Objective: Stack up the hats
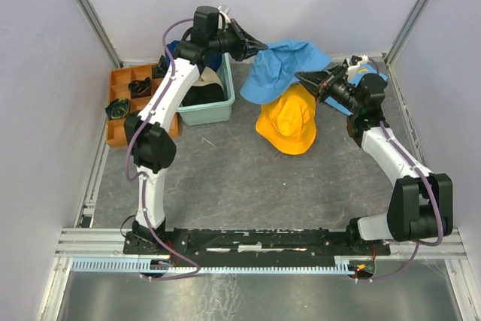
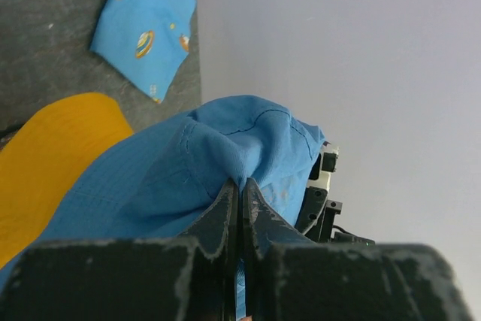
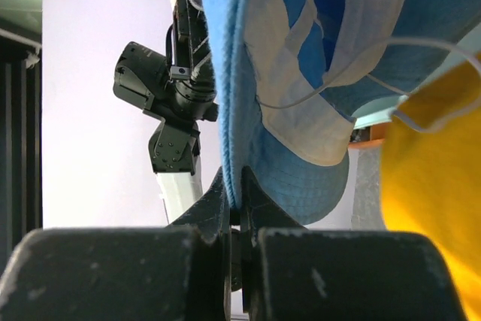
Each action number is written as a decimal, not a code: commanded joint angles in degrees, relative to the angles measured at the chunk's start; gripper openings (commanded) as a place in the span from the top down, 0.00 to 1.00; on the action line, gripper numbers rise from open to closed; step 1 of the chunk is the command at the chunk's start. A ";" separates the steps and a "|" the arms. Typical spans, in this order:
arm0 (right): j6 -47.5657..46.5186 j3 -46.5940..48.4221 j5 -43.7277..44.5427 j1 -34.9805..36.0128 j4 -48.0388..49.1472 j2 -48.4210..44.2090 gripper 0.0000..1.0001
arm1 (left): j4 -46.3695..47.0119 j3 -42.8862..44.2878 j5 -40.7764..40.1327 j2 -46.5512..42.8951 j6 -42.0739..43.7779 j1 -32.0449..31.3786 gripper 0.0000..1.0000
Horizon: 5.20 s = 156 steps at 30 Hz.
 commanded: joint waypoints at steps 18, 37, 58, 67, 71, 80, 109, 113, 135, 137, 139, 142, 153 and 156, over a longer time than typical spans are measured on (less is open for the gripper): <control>-12.60 -14.64 -3.64 -5.67 -14.76 -13.56 1.00 | -3.56 -5.13 1.26 -5.02 10.34 -2.95 0.97; -20.44 -18.95 -5.17 -6.35 -20.57 -12.69 1.00 | -6.12 -7.86 -2.71 -7.74 14.21 -5.41 0.67; -28.10 -22.28 -5.79 -7.40 -26.02 -7.12 1.00 | -9.05 -5.41 -3.22 -5.75 17.07 1.97 0.26; -33.48 -16.07 -4.25 -9.90 -33.62 -6.55 0.75 | -6.55 -5.31 0.60 -1.27 16.94 1.76 0.28; -36.60 -13.19 -1.57 -11.50 -39.41 -9.41 0.66 | -5.00 -5.54 2.24 0.47 16.60 1.65 0.28; -36.60 -9.04 -2.40 -15.25 -39.12 -4.24 0.61 | -2.77 -3.89 5.74 7.15 16.47 1.04 0.30; -35.12 7.69 -3.86 -22.95 -41.18 4.99 0.53 | 5.97 -15.54 13.74 8.46 16.30 2.30 0.41; -36.65 8.90 -3.79 -23.04 -44.43 3.78 0.53 | 11.23 -18.54 16.81 7.28 13.62 1.93 0.43; -37.80 6.27 -3.00 -23.78 -47.88 0.20 0.52 | 29.83 -30.68 22.21 0.82 1.94 3.60 0.50; -37.73 6.34 -2.90 -23.73 -47.96 0.05 0.52 | 30.15 -31.11 22.59 1.34 1.91 3.39 0.50; -37.84 6.60 -2.97 -23.71 -48.23 0.04 0.52 | 30.24 -31.30 23.15 1.80 1.91 3.17 0.50; -37.74 6.92 -2.98 -23.80 -48.41 -0.10 0.52 | 30.09 -31.42 23.34 2.34 2.20 3.00 0.50; -36.47 7.42 -3.15 -23.74 -47.62 -0.28 0.51 | 23.05 -28.10 21.98 4.45 7.06 2.27 0.49; -36.65 7.35 -3.23 -23.75 -47.85 -0.31 0.51 | 23.35 -27.90 21.89 4.14 6.97 1.97 0.48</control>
